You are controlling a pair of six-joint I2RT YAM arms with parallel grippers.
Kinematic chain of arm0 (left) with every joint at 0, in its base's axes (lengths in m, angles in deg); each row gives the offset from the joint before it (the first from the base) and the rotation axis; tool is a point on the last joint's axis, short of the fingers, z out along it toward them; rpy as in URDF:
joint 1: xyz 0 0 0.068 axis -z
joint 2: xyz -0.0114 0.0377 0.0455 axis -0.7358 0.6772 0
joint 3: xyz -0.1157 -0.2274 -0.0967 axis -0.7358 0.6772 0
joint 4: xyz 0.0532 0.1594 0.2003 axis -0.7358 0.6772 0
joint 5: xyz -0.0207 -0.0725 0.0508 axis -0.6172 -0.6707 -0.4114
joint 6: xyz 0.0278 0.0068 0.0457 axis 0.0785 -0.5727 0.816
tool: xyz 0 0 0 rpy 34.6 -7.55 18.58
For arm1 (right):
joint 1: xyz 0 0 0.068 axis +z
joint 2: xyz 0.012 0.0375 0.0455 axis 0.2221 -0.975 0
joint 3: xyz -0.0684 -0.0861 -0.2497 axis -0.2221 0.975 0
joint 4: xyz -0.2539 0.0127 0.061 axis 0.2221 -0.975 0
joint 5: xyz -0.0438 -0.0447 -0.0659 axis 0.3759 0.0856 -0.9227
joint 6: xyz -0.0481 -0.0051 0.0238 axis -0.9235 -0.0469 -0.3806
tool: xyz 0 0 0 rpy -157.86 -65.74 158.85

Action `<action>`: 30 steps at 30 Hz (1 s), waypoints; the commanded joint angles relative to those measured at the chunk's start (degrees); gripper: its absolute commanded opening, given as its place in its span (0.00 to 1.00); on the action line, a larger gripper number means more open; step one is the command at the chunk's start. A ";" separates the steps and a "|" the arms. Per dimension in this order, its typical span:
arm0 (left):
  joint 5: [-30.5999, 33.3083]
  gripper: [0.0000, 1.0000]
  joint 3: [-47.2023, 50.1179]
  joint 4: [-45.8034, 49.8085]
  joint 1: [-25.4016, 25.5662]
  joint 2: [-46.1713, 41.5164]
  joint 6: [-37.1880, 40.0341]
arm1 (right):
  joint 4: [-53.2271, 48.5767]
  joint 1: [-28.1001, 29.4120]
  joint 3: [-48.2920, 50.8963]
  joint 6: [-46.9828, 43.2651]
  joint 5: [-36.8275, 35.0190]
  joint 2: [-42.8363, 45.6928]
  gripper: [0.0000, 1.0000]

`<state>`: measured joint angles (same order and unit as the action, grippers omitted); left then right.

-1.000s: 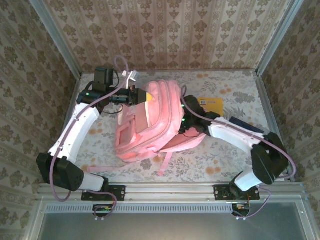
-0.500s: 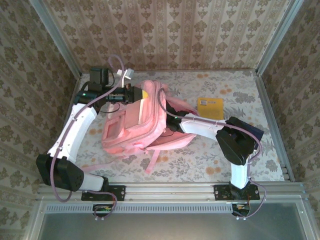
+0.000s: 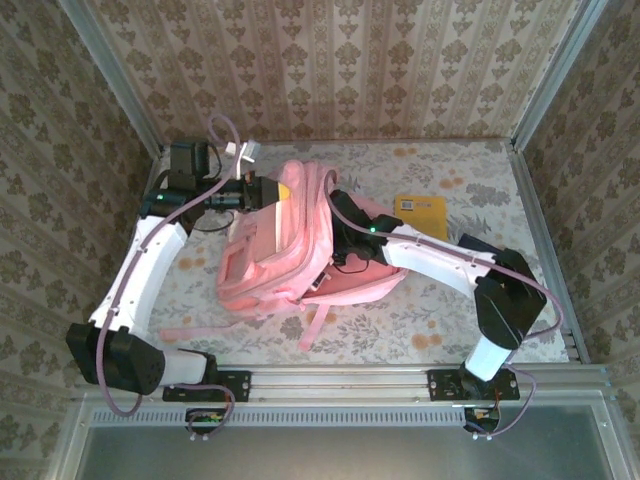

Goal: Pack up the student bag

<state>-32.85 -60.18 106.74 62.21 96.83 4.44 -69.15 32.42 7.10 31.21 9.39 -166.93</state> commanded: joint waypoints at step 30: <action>48.25 0.00 -8.79 19.15 5.31 5.68 16.46 | -23.47 -23.23 6.39 -13.29 -22.71 19.21 0.92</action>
<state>-2.62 -65.90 120.59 66.03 100.11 15.68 -88.26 10.54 12.20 19.23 -6.34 -148.02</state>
